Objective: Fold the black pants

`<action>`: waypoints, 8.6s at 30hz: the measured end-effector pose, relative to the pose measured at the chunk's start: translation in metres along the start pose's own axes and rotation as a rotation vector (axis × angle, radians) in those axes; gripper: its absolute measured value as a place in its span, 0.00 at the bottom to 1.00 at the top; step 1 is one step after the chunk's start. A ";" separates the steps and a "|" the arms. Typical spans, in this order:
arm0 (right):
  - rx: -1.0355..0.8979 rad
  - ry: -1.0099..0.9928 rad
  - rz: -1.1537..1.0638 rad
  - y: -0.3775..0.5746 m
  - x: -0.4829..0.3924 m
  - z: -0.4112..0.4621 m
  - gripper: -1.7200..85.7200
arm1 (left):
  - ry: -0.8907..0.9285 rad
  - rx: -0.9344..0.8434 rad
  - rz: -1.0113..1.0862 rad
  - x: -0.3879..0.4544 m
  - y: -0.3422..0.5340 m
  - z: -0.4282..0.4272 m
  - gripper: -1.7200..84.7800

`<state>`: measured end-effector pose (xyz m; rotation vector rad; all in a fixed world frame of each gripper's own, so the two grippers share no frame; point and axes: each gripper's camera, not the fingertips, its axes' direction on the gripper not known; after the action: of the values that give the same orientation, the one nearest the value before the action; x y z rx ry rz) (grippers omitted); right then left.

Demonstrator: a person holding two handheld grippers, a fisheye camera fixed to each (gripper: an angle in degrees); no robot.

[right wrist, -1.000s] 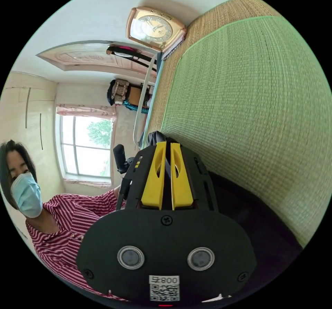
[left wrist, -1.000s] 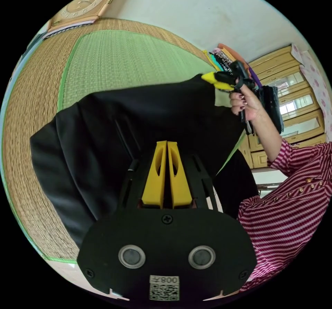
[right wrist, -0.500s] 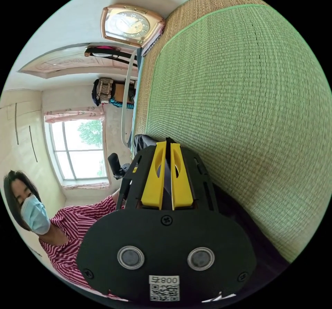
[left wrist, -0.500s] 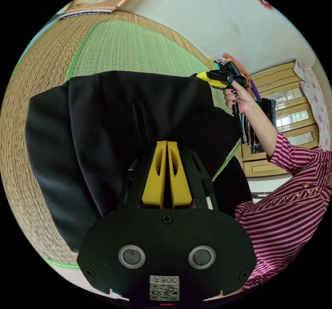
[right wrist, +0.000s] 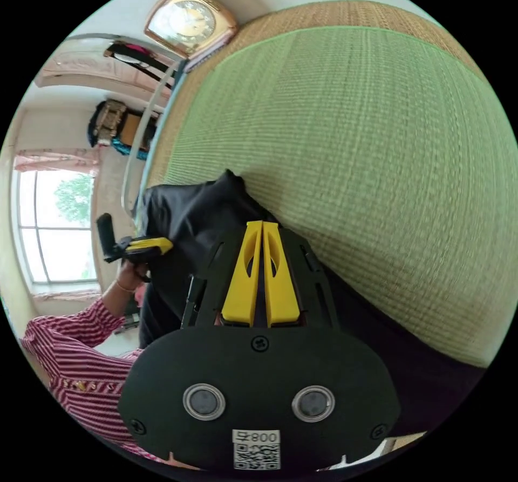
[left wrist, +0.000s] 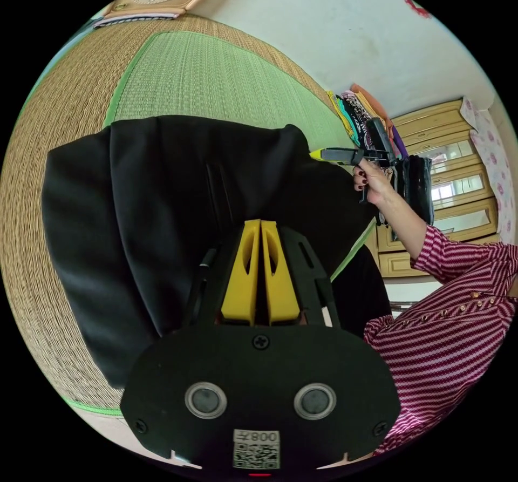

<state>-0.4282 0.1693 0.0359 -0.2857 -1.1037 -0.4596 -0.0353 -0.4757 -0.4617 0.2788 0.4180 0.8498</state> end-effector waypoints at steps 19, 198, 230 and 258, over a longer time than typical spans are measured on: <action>0.202 0.041 0.184 0.096 0.029 -0.060 0.02 | -0.141 0.210 -0.181 -0.010 0.029 0.004 0.02; 0.192 0.176 -0.086 0.225 -0.013 -0.104 0.11 | 0.415 -0.270 -0.078 0.231 -0.342 0.339 0.05; 0.299 -0.013 -0.053 0.203 0.057 -0.157 0.02 | 0.144 -0.211 0.156 0.252 -0.319 0.373 0.02; 0.533 -0.128 0.467 0.423 0.278 -0.226 0.06 | 0.038 -0.280 0.245 0.277 -0.251 0.488 0.04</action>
<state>0.0604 0.3782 0.1919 -0.0944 -1.1965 0.2738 0.5203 -0.4555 -0.1981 0.0544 0.2984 1.1423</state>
